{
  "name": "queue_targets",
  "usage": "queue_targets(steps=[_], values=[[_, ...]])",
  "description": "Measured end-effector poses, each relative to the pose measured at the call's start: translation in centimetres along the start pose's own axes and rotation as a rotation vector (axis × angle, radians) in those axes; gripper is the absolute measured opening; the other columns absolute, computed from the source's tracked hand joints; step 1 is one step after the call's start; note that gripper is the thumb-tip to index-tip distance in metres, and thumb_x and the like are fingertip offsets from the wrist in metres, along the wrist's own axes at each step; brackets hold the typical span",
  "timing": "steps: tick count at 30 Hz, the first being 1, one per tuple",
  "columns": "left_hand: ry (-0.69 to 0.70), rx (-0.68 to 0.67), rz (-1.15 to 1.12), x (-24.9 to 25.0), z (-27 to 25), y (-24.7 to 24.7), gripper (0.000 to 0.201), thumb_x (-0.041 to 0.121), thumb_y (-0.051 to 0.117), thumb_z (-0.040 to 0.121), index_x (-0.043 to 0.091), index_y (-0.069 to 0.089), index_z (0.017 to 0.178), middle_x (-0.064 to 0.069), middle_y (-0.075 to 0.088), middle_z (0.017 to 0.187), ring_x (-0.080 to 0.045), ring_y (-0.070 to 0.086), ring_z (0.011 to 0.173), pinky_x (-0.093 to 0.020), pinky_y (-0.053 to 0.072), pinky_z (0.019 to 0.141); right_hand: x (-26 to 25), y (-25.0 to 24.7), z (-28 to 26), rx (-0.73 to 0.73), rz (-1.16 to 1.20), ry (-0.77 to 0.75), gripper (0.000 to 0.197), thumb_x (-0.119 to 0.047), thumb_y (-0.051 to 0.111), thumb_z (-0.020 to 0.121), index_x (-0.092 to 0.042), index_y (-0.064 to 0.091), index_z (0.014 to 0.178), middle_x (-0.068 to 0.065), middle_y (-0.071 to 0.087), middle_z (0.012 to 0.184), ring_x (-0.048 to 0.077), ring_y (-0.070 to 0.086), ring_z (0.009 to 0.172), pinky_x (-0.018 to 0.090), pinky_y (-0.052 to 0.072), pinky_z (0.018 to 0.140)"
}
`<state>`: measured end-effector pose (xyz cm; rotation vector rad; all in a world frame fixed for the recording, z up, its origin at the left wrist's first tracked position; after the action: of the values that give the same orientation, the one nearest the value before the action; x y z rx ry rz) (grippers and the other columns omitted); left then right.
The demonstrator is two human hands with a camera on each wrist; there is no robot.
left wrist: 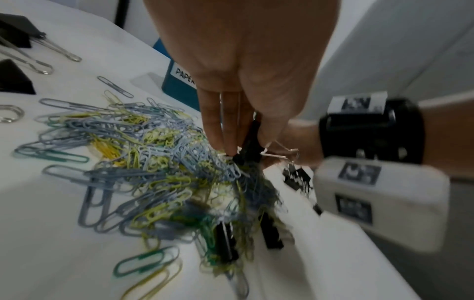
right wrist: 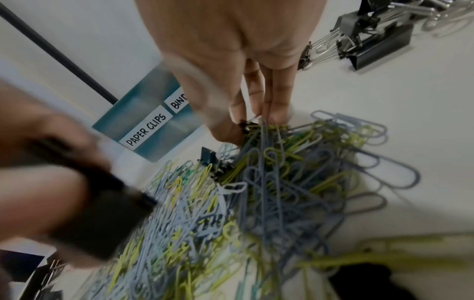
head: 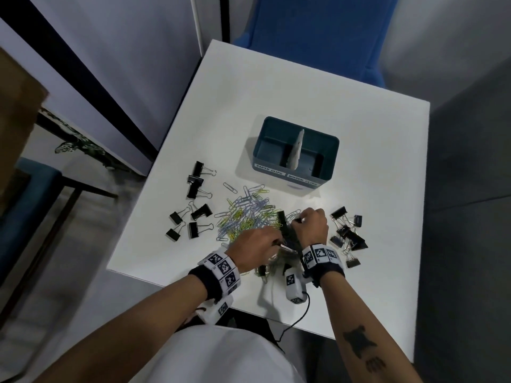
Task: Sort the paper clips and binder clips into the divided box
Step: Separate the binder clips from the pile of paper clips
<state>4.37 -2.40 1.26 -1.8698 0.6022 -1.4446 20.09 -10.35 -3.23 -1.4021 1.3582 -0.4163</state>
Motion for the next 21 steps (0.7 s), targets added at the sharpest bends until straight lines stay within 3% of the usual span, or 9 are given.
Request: queue_targets(steps=[4,6,9,12,15,18,21], values=[[-0.195,0.113,-0.148,-2.6,-0.1,-2.9,0.011,0.026,0.061,0.091,0.020,0.061,0.100,0.007,0.066,0.095,-0.007,0.061,0.075,-0.021,0.053,0.064,0.9,-0.6,0.2,0.013,0.102,-0.044,0.019,-0.010,0.073,0.074,-0.014,0.056,0.081,0.002,0.060,0.082,0.022,0.058,0.075,0.027,0.042,0.061],[-0.295,0.177,-0.149,-5.0,-0.2,-4.6,0.013,0.028,0.064,0.089,0.020,0.063,0.099,0.008,0.066,0.093,-0.005,0.060,0.073,-0.017,0.049,0.060,1.5,-1.0,0.1,-0.014,0.176,-0.045,0.020,-0.008,0.073,0.075,-0.014,0.056,0.085,0.000,0.063,0.082,0.019,0.060,0.075,0.023,0.042,0.058],[-0.462,0.272,-0.087,-9.0,-0.6,-7.2,0.011,0.032,0.067,0.086,0.024,0.065,0.092,0.010,0.068,0.085,-0.009,0.062,0.072,-0.028,0.052,0.062,2.1,-1.9,-0.1,-0.025,0.317,-0.065,0.025,-0.017,0.082,0.073,-0.013,0.061,0.085,-0.003,0.065,0.077,0.008,0.059,0.068,0.010,0.040,0.054],[-0.662,0.325,-0.069,-12.2,-0.9,-9.0,0.011,0.034,0.065,0.085,0.025,0.066,0.092,0.004,0.069,0.085,-0.020,0.064,0.078,-0.035,0.053,0.071,2.3,-2.8,-0.4,-0.050,0.443,-0.085,0.025,-0.022,0.084,0.072,-0.014,0.062,0.081,-0.001,0.066,0.074,0.010,0.059,0.067,0.016,0.044,0.060],[-0.797,0.302,-0.019,-15.0,-1.1,-9.9,0.016,0.033,0.061,0.086,0.023,0.065,0.098,-0.004,0.069,0.095,-0.029,0.062,0.088,-0.039,0.053,0.077,3.4,-3.9,-0.1,-0.052,0.463,-0.059,0.016,-0.010,0.078,0.076,-0.014,0.064,0.080,0.000,0.067,0.079,0.012,0.061,0.071,0.022,0.048,0.067],[-0.802,0.231,0.027,-16.8,-1.3,-9.8,0.014,0.032,0.061,0.087,0.023,0.063,0.097,-0.005,0.068,0.100,-0.029,0.062,0.090,-0.040,0.053,0.078,5.2,-5.6,0.4,0.005,0.385,-0.097,0.017,0.000,0.068,0.076,-0.016,0.063,0.080,0.000,0.066,0.084,0.018,0.064,0.077,0.034,0.054,0.072],[-0.757,0.214,0.100,-17.0,-1.3,-9.7,0.015,0.027,0.061,0.087,0.019,0.060,0.099,-0.006,0.063,0.106,-0.029,0.057,0.096,-0.041,0.050,0.078,7.1,-7.0,0.9,0.056,0.216,-0.143,0.022,0.002,0.065,0.076,-0.019,0.064,0.084,0.001,0.059,0.096,0.022,0.061,0.084,0.033,0.050,0.074]])
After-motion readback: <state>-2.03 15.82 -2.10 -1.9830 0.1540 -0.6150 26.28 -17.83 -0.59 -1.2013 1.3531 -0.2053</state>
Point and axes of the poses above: each hand's wrist, its own z-axis towards the middle knuckle, its own y-axis out of the palm, x = y × z, the point moved 3 cm from there along z, towards the middle knuckle
